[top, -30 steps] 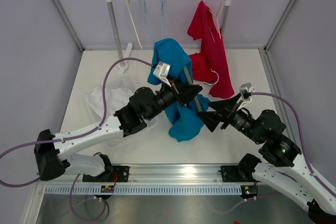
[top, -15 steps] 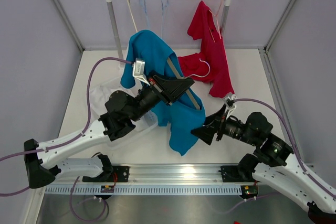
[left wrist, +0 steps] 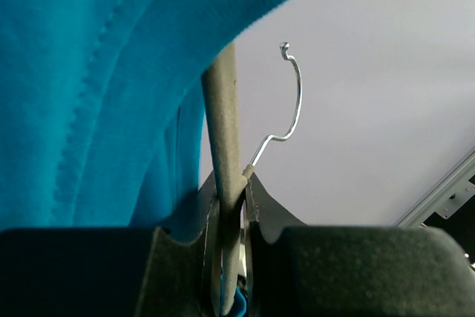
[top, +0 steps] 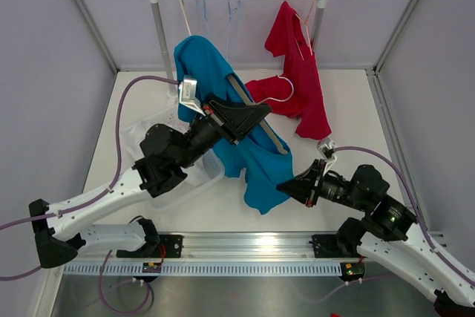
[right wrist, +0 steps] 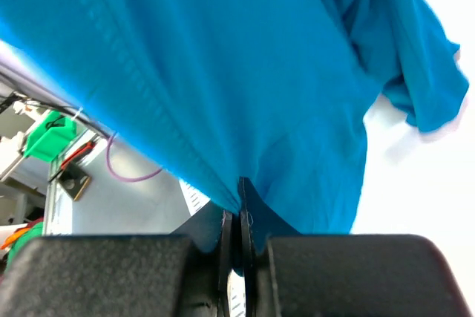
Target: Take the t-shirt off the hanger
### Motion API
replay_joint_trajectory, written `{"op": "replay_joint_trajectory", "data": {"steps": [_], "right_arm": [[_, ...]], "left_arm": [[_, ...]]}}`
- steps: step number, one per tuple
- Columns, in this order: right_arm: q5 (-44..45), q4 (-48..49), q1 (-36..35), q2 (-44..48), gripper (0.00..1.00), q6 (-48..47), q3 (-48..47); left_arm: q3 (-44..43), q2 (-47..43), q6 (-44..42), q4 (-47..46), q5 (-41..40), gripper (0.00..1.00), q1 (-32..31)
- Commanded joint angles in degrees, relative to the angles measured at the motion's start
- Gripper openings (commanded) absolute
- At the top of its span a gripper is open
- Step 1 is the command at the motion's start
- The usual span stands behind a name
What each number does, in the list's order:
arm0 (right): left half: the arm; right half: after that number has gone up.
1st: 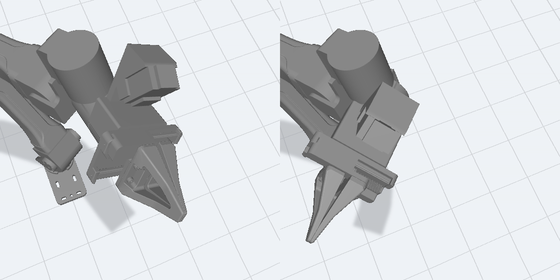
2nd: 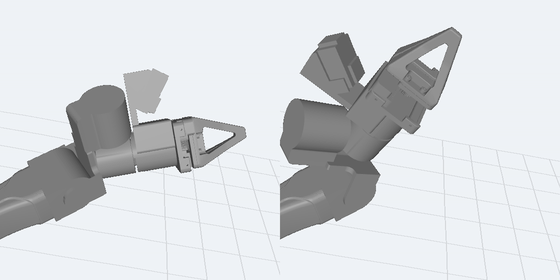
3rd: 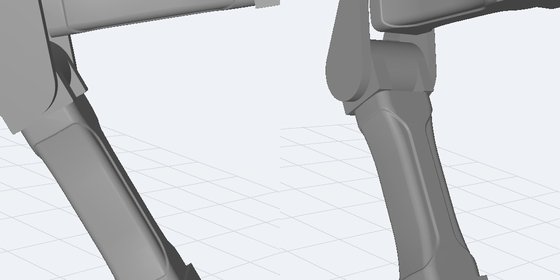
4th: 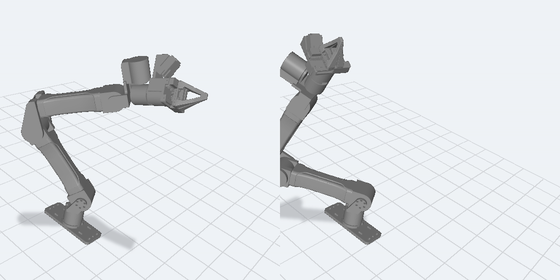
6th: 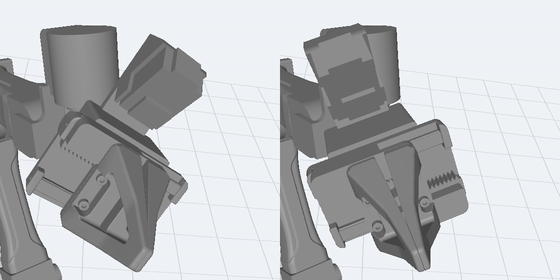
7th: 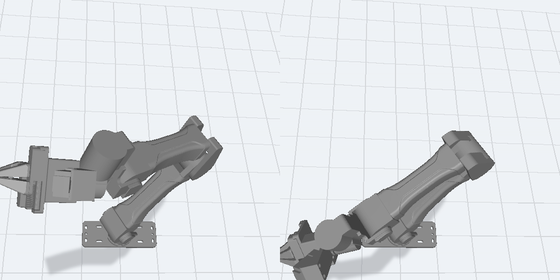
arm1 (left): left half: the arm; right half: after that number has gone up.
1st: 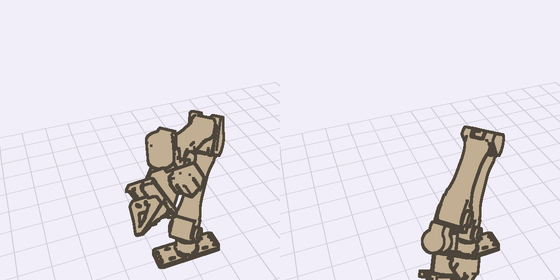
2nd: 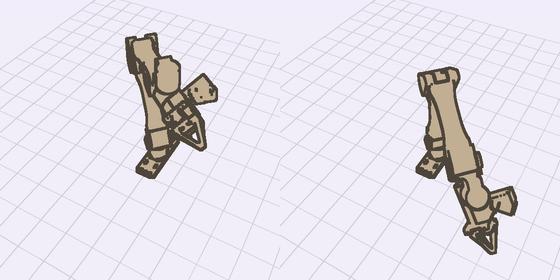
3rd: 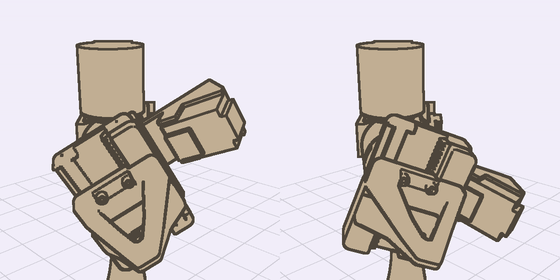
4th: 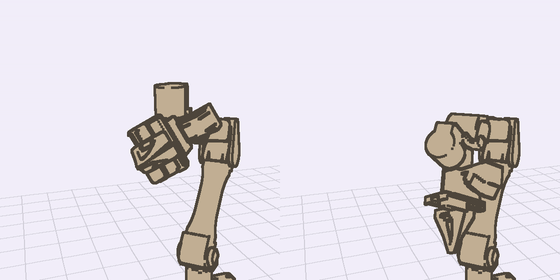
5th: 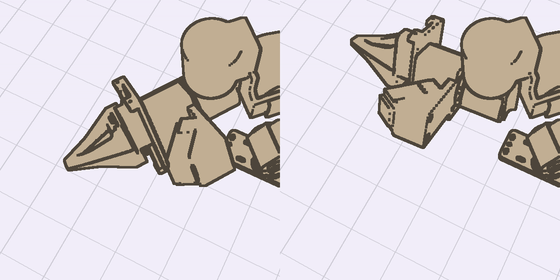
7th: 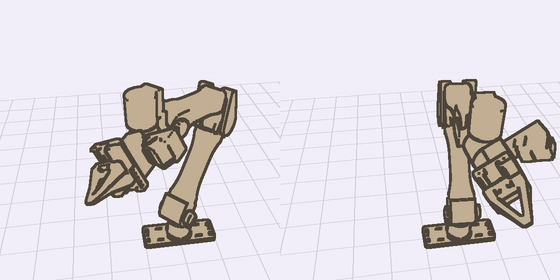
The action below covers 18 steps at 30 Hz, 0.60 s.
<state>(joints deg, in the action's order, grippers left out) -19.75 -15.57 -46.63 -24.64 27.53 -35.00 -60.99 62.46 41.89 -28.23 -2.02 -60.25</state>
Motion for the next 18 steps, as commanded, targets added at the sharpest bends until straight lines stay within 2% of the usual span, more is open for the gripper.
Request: {"op": "replay_joint_trajectory", "data": {"steps": [1,7,13,18], "right_arm": [[-2.5,-5.3,-0.9,3.3,0.00,1.6,1.3],[-3.3,-8.5,-0.9,4.3,0.00,2.0,0.8],[-2.5,-6.9,-2.7,-3.0,0.00,2.4,1.2],[-1.3,2.0,-5.1,-9.1,0.00,2.2,-1.5]], "left_arm": [[-7.6,-5.4,-4.7,-6.7,-0.9,0.00,0.7],[-12.0,-7.2,-12.3,-9.3,-2.5,0.00,0.8],[-14.0,-4.1,-13.1,-17.0,1.0,0.00,0.8],[-14.9,0.5,-8.3,-20.3,5.3,0.00,0.8]]}}
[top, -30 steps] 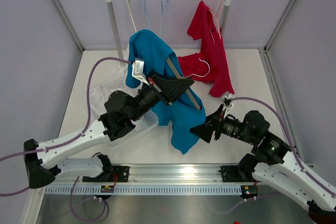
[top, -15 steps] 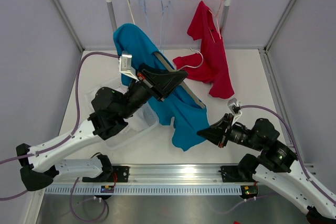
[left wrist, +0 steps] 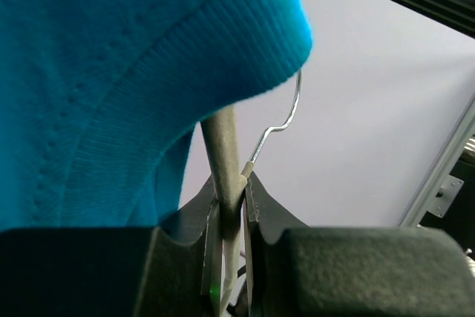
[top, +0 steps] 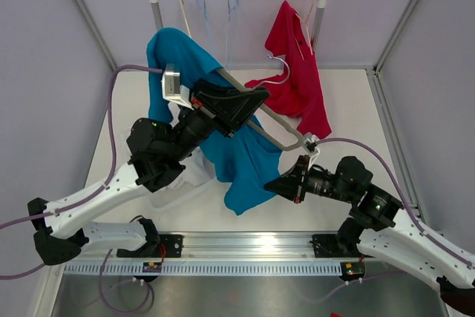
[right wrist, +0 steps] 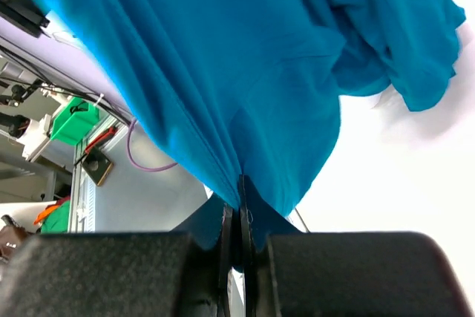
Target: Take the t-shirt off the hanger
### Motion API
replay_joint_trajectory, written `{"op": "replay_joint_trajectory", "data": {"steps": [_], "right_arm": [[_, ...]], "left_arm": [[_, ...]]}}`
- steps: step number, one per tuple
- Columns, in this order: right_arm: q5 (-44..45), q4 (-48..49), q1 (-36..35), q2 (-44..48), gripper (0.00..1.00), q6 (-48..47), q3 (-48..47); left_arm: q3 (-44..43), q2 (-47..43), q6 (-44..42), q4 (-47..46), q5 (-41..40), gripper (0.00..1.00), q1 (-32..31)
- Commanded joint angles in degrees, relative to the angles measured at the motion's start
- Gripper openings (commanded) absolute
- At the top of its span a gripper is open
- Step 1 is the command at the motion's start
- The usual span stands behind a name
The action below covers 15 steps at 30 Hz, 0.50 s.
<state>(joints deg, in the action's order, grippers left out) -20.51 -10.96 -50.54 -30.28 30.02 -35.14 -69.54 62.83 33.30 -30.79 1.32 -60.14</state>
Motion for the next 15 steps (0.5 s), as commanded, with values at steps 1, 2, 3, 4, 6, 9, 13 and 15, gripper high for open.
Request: {"op": "replay_joint_trajectory", "data": {"steps": [1,2,3,4,6,9,13,15], "right_arm": [[0.4,-1.3,-1.4,-5.1,0.00,-0.3,-2.1],[1.4,0.2,-1.7,-7.9,0.00,-0.5,-2.9],[3.1,2.4,-1.6,-9.1,0.00,-0.6,-3.6],[6.3,2.7,-1.7,-10.0,0.00,-0.7,-5.5],[9.5,4.4,-1.6,-10.0,0.00,-1.5,-6.3],[13.7,6.2,-1.7,-7.2,0.00,-1.8,-6.1],[13.0,0.7,-1.7,-2.8,0.47,-3.6,-8.2],[13.0,-6.2,-1.6,-0.6,0.75,-5.5,-10.9]], "left_arm": [[-6.7,0.9,1.2,-18.3,2.9,0.00,0.7],[-7.2,1.6,2.2,-18.4,3.8,0.00,0.7],[-7.8,2.4,3.3,-18.5,4.6,0.00,0.7],[-8.6,3.3,4.7,-18.3,6.3,0.00,0.7],[-8.7,3.1,6.0,-17.5,7.5,0.00,0.6],[-6.8,0.9,7.0,-16.3,9.1,0.00,0.6],[-3.1,-2.7,6.0,-12.2,9.3,0.00,0.4],[-0.4,-4.5,5.2,-9.9,8.2,0.00,0.3]]}}
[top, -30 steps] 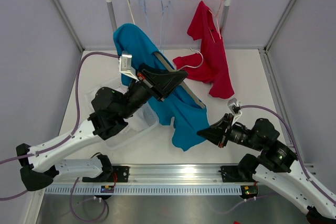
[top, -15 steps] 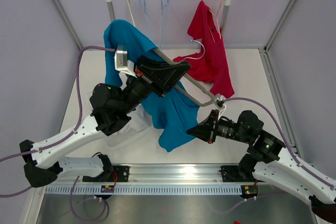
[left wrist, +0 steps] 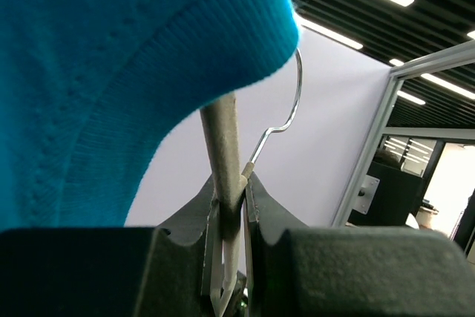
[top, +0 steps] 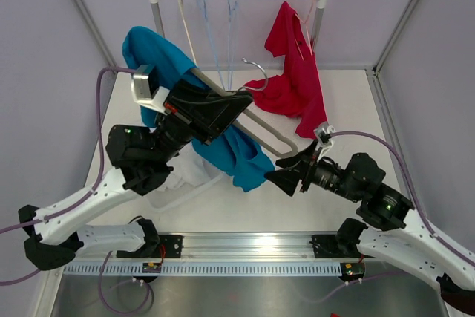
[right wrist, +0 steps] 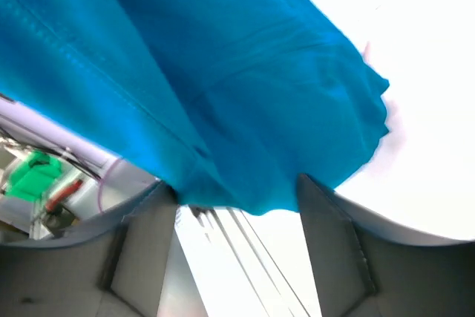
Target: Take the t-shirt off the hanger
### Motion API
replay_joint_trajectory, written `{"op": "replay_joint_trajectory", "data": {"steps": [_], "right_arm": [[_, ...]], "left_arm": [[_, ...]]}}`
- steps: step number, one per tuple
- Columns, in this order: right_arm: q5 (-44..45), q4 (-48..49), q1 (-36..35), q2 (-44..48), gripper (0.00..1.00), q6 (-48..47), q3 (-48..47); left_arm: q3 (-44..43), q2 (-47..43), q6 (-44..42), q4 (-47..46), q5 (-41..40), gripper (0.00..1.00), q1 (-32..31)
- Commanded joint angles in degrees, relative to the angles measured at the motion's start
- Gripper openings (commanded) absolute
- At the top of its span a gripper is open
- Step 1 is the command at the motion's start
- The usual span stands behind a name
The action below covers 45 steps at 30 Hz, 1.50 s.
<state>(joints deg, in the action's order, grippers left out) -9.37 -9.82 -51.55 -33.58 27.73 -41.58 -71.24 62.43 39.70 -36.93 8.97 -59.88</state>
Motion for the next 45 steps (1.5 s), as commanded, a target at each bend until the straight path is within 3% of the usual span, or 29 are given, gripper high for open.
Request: {"op": "replay_joint_trajectory", "data": {"steps": [1,2,7,18,23,25,28,29,33,34,37,38,39,42,45], "right_arm": [[2.2,-9.2,-0.6,5.2,0.80,-3.6,-5.5],[1.8,-12.3,-0.6,6.5,0.87,-3.8,-6.8],[-1.2,-17.5,-0.6,11.1,0.99,-6.6,-17.4],[-4.0,-14.7,-0.6,-6.6,0.97,-13.0,-31.1],[-4.6,-14.3,-0.6,-9.7,0.80,-12.1,-32.2],[-3.6,-15.1,-0.6,-10.5,0.78,-12.3,-32.6],[-0.9,-16.1,-0.6,-10.9,0.52,-13.0,-32.9],[0.2,-16.6,-0.6,-10.8,0.36,-13.1,-32.9],[3.9,-16.5,-0.7,-9.7,0.03,-13.5,-32.5],[4.5,-15.8,-0.6,-9.4,0.00,-13.4,-32.3],[5.8,-13.5,-0.6,-7.5,0.00,-12.4,-31.5],[5.9,-12.8,-0.6,-6.9,0.00,-12.3,-31.0],[6.3,-11.9,-0.6,-5.4,0.00,-11.8,-30.8],[6.9,-10.3,-0.7,-3.8,0.00,-11.6,-31.6],[6.6,-10.1,-0.6,-3.4,0.00,-11.4,-33.0]], "left_arm": [[2.2,-4.5,-1.5,-3.1,0.0,0.00,0.0],[2.9,-5.0,-1.8,-2.3,-0.4,0.00,0.0],[4.3,-4.7,-3.3,0.8,-1.2,0.00,0.0],[4.5,-0.9,0.6,-0.2,0.2,0.00,-0.2],[5.1,-0.6,0.5,-0.6,-0.2,0.00,-0.2],[5.4,-0.6,0.6,-1.2,-0.4,0.00,-0.2],[5.1,0.3,1.2,-1.6,0.0,0.00,-0.1],[4.9,0.7,1.3,-1.3,0.1,0.00,-0.2],[4.8,0.8,1.7,0.1,-1.1,0.00,-0.2],[4.7,0.8,1.8,0.6,-1.5,0.00,-0.2],[3.4,0.7,1.4,4.7,-2.0,0.22,-0.2],[2.8,0.7,0.6,8.2,-1.8,0.33,-0.2],[2.1,0.5,0.1,10.0,-1.2,0.52,-0.2],[-1.5,0.5,-1.9,17.3,0.8,0.83,-0.2],[-5.7,0.3,-3.7,24.8,2.5,0.98,-0.2]]}}
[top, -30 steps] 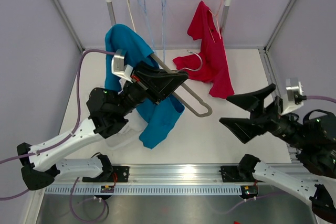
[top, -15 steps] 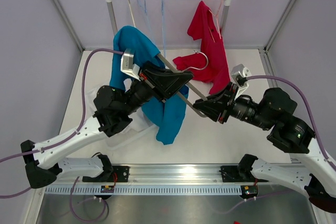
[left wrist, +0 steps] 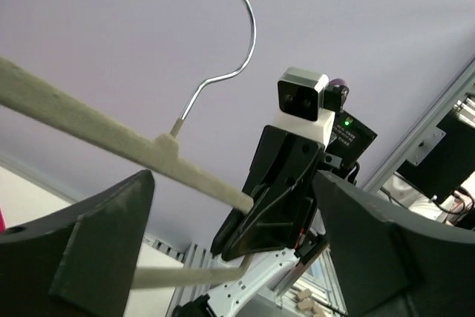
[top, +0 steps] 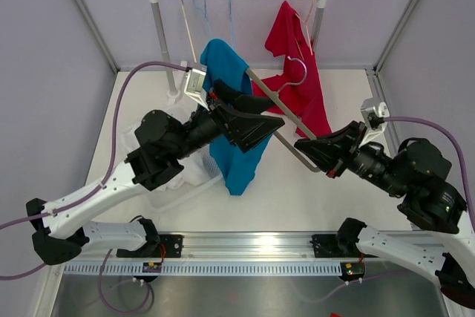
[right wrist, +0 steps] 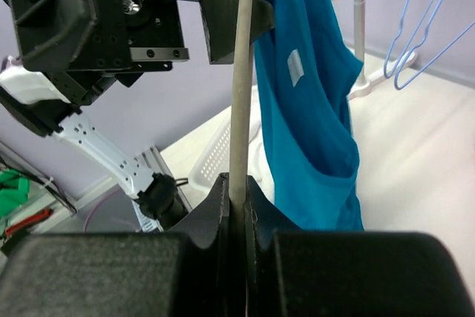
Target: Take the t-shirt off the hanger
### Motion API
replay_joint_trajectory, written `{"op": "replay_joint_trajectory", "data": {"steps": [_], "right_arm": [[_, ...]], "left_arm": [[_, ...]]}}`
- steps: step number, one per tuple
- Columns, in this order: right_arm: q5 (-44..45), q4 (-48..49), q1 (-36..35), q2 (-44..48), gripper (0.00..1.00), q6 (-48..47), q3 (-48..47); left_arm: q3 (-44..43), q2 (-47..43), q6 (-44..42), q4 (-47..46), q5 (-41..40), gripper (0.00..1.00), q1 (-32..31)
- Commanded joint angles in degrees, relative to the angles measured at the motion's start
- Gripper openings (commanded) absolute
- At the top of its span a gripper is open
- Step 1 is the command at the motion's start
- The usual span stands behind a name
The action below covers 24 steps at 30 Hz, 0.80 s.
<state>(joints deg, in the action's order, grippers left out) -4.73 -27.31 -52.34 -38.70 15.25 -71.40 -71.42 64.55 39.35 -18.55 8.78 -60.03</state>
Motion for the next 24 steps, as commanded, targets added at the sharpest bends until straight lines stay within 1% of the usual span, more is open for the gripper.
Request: {"op": "replay_joint_trajectory", "data": {"steps": [1,4,5,7,8,10,11,12,14,16,19,20,21,22,24], "right_arm": [[2.0,7.6,0.2,1.7,0.00,1.2,-3.7],[2.5,10.0,0.2,2.7,0.00,1.5,-3.0],[2.5,11.0,0.2,3.1,0.00,1.6,-2.1],[2.6,13.1,0.1,4.0,0.00,2.0,-1.0],[2.1,13.5,0.2,4.2,0.00,2.0,-1.0],[1.5,15.1,0.1,4.9,0.00,2.2,-0.9],[0.8,15.4,0.1,5.2,0.00,2.2,-1.1],[0.3,15.2,0.2,5.3,0.00,2.4,-1.5],[-1.1,15.3,0.1,5.7,0.00,2.6,-2.4],[-2.0,15.0,0.1,6.2,0.00,2.9,-3.2],[-4.0,14.7,0.2,6.4,0.00,3.6,-3.8],[-5.1,14.7,0.2,6.4,0.00,4.0,-3.9],[-5.6,14.8,0.1,6.6,0.00,4.4,-3.9],[-5.9,14.8,0.1,6.8,0.00,4.8,-4.0],[-7.3,14.7,0.1,7.6,0.00,5.1,-4.0]], "left_arm": [[-6.2,-2.2,-3.7,7.9,3.3,0.99,-0.1],[-6.5,-4.3,-4.7,10.7,4.8,0.99,-0.1],[-6.4,-6.2,-6.0,13.0,4.5,0.99,-0.1],[-4.6,-8.7,-9.1,16.7,1.2,0.99,-0.1],[-3.6,-11.7,-10.2,17.9,-3.9,0.99,-0.2],[0.6,-14.8,-13.1,21.5,-11.1,0.99,-0.1],[2.1,-17.5,-13.9,22.1,-17.3,0.99,-0.2],[4.9,-18.6,-14.6,22.9,-20.0,0.99,-0.2],[6.9,-19.6,-15.8,24.3,-24.4,0.99,-0.2],[7.0,-17.9,-17.0,25.1,-23.3,0.99,-0.2],[2.3,-11.4,-18.5,26.4,-15.7,0.99,-0.2],[0.9,-9.7,-18.9,26.5,-14.4,0.99,-0.2],[-0.5,-8.1,-19.7,26.6,-13.4,0.99,-0.2],[-3.6,-4.7,-21.2,27.8,-13.1,0.99,-0.2],[-6.8,-1.7,-23.1,29.3,-14.7,0.99,-0.2]]}}
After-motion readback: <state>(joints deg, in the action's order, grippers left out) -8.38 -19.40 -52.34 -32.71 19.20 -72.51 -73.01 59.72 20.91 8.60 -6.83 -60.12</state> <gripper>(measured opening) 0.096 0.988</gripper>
